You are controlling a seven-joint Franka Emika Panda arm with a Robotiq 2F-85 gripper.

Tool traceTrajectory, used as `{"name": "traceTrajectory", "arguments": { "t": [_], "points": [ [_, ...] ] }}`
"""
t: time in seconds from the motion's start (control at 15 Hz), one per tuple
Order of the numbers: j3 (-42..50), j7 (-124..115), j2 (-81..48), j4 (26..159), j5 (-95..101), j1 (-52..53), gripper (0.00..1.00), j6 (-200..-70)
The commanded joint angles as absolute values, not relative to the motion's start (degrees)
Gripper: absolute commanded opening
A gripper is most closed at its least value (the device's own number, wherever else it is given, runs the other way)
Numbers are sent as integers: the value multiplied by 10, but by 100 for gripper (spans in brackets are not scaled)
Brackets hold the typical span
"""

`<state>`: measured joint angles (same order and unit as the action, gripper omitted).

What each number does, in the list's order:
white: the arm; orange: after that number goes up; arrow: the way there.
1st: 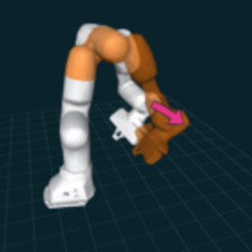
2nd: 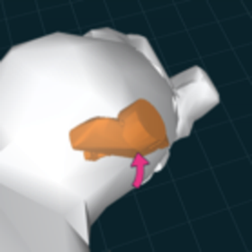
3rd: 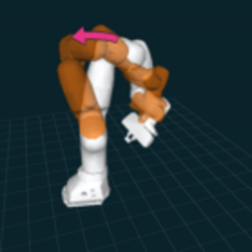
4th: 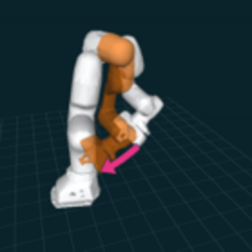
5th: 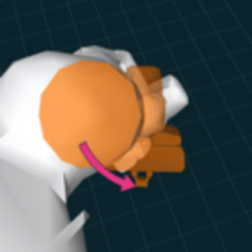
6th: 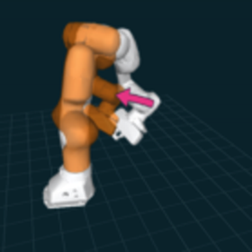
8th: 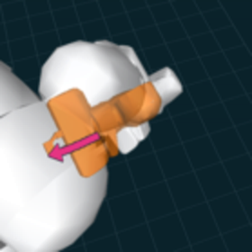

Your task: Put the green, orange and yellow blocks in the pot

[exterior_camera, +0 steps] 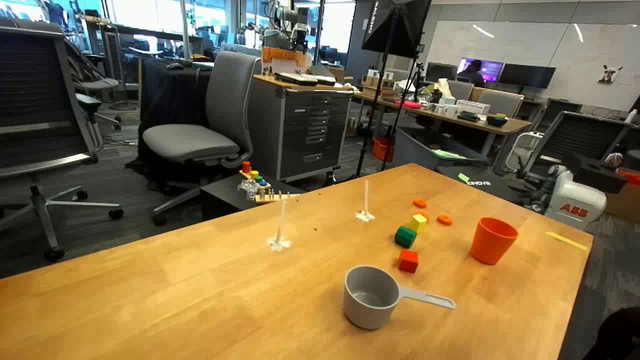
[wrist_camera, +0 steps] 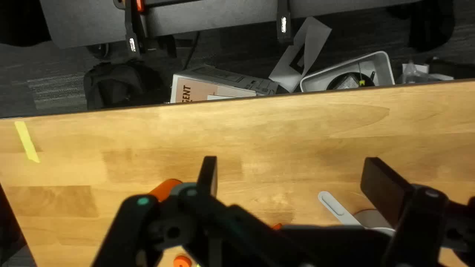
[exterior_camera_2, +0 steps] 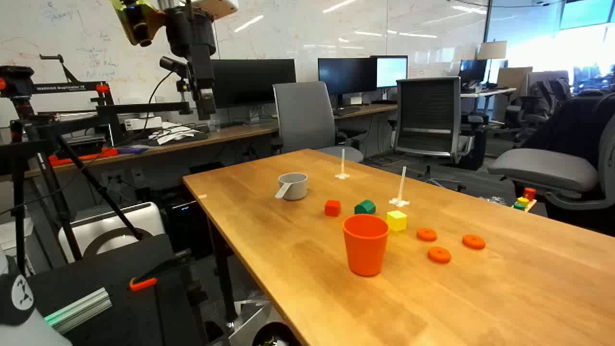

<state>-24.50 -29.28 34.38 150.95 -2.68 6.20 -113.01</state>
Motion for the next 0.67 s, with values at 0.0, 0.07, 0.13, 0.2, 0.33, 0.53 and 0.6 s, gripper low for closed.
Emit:
{"name": "traceTrajectory", "arguments": {
  "t": [0.0,0.07,0.13,0.2,0.33,0.53,0.6],
  "points": [
    [-232,-300,340,1509,-19,75,100,-1130],
    [-231,-301,337,1502,-16,72,100,-1130],
    [-229,-302,333,1493,-17,70,100,-1128],
    [-225,-297,329,1486,-19,72,100,-1127],
    [-217,-287,309,1459,-10,64,100,-1115],
    [-212,-296,322,1481,-17,72,100,-1127],
    [-211,-296,320,1482,-17,72,100,-1127]
  ]
}}
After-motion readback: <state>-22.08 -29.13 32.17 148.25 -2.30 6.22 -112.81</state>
